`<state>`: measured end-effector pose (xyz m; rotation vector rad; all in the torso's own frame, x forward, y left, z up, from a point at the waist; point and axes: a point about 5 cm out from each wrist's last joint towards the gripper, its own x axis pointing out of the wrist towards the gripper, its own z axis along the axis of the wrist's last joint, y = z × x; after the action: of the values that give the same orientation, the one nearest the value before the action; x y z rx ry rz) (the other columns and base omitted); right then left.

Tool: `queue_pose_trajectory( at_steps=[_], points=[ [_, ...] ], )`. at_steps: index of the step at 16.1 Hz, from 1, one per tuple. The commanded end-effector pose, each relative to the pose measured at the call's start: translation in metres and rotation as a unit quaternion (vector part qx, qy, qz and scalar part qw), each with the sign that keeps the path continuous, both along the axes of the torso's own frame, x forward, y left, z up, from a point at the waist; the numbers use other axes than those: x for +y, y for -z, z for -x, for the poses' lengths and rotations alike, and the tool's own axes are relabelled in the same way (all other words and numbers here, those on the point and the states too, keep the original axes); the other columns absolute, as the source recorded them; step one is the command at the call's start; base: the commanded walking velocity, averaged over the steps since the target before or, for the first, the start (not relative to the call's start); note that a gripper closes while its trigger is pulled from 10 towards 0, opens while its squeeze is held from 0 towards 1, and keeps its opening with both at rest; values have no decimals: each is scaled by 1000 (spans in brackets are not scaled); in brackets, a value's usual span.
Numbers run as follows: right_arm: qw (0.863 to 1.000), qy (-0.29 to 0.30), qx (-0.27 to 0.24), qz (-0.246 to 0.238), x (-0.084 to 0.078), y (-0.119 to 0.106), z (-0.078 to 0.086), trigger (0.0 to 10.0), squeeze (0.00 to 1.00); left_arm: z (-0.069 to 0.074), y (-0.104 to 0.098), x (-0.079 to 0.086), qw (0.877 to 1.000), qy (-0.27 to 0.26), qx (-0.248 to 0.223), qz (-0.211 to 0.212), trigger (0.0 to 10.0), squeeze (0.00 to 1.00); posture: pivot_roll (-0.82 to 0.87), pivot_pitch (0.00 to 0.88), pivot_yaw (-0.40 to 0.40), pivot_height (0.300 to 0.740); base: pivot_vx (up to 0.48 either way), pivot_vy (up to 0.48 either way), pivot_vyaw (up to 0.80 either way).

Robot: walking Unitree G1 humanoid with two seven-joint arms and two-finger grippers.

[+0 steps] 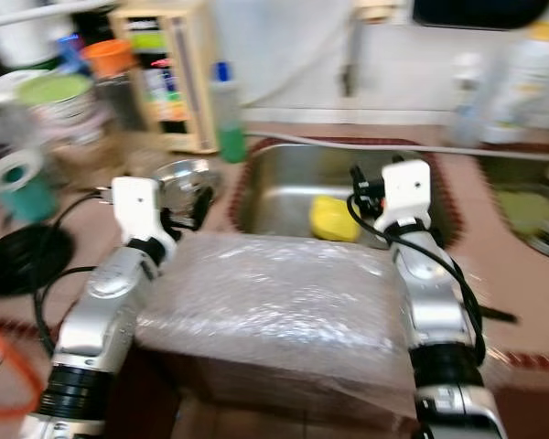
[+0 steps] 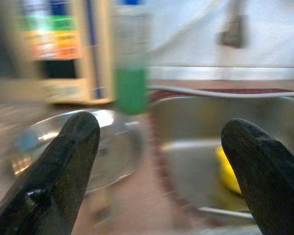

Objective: Kitchen organization

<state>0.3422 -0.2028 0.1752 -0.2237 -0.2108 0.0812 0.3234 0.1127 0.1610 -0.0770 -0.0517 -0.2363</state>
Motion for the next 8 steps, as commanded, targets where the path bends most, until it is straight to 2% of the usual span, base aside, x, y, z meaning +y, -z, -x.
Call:
queue_pose_trajectory(
  at_steps=[1, 2, 4, 8],
  points=[
    [1000, 1, -4, -2, -1, -7, 2, 10000, 0, -1, 0, 1, 1000, -7, -1, -2, 10000, 0, 38, 0, 96, 740, 0, 0, -800],
    [1000, 2, -2, -2, -1, -8, 4, 10000, 0, -1, 0, 1, 1000, -7, -2, -2, 10000, 0, 35, 0, 94, 740, 0, 0, -444],
    [1000, -12, 1, 6, 5, -14, 10, 10000, 0, -2, -1, 2, 1000, -24, -6, -2, 10000, 0, 32, 0, 93, 740, 0, 0, 0],
    [1000, -19, -1, -2, 18, -20, 10, 10000, 0, 0, 3, 6, 999, -48, -6, -2, 10000, 0, 16, 0, 84, 740, 0, 0, 0]
  ],
)
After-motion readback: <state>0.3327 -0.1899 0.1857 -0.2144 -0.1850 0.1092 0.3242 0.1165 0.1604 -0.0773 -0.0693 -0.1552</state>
